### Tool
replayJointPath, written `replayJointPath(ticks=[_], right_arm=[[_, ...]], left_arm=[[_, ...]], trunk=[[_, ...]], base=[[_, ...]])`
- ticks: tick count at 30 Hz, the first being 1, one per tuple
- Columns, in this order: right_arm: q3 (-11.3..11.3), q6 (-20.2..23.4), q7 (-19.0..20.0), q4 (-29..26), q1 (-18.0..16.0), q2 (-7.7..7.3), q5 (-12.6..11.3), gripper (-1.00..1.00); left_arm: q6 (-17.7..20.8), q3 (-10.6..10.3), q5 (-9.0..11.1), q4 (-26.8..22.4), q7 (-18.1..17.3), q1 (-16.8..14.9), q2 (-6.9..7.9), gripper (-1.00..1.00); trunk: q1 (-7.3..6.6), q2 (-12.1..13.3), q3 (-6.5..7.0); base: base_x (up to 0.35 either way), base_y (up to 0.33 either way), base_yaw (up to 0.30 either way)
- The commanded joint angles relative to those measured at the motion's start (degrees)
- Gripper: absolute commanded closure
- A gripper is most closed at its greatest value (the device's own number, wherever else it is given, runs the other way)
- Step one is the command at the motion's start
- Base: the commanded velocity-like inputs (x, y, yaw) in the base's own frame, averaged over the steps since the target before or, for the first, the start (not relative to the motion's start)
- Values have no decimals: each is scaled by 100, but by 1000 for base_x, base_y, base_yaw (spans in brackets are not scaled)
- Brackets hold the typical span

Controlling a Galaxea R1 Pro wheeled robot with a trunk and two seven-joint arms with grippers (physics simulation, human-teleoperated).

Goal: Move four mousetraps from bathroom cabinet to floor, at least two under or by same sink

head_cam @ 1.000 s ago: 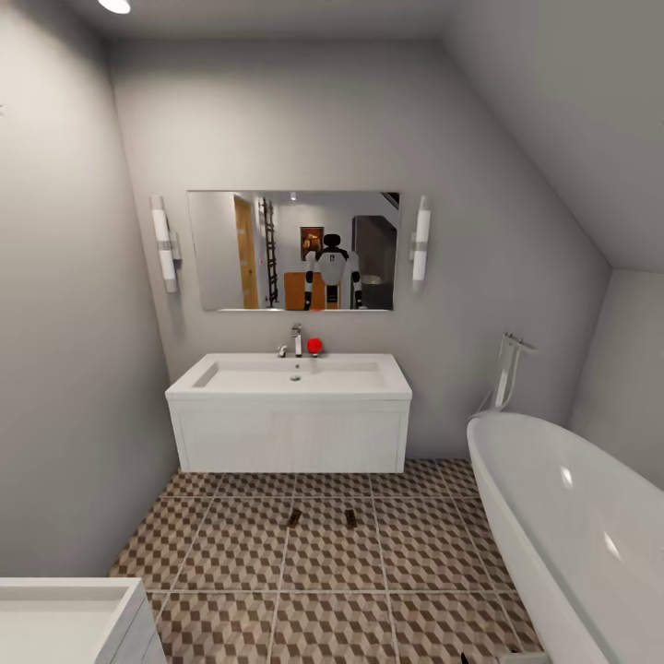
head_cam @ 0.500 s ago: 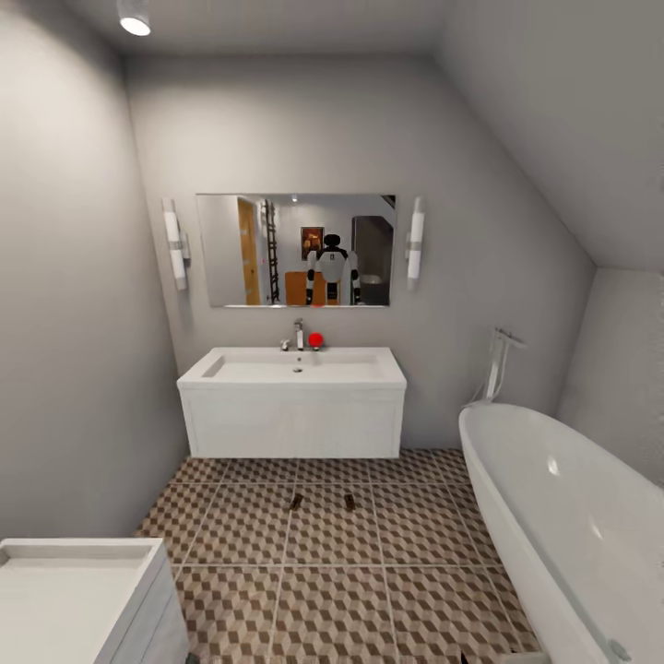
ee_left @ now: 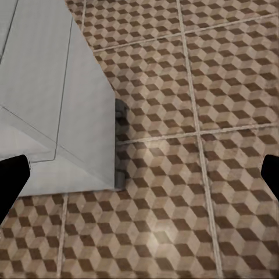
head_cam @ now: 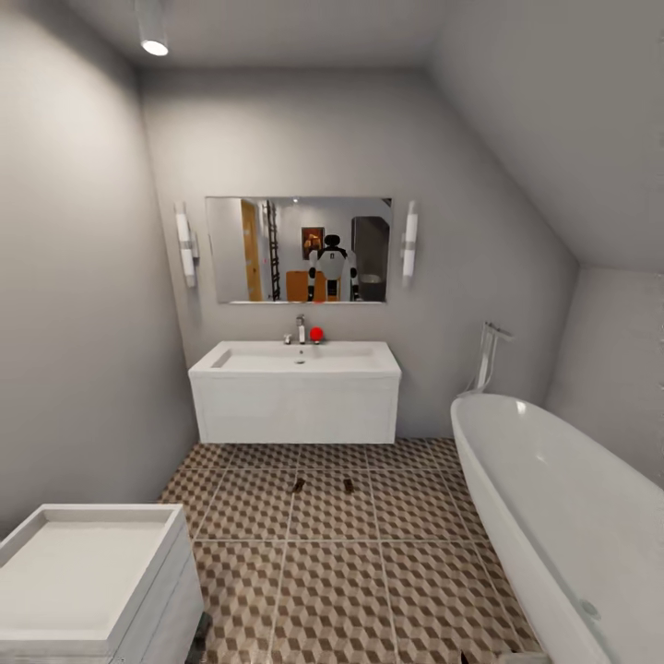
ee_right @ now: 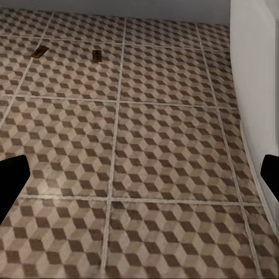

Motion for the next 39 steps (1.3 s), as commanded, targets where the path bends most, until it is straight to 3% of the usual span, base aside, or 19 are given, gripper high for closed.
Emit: replayJointPath(ticks=[1,13,27,39], right_arm=[[36,-25,17,4,-5,-4,-60,-100],[42,-723,17,44,-5,-14,-50,-100],[49,-753,1,44,-5,4,-58,-100],[48,-748,-10,48,-5,13,-68,-100]], left_arm=[[-33,-51,58,17,2,-8,-2,-100],[-39,-51,57,17,7,-8,-42,-100],[-39,-51,56,17,9,-8,-55,-100],[-39,-51,57,17,9,-8,-55,-100]], trunk=[[-3,-7,-9],[-3,-7,-9],[-3,-7,-9],[-3,-7,-47]], base=[[-335,0,0],[-312,0,0],[-29,0,5],[0,0,207]])
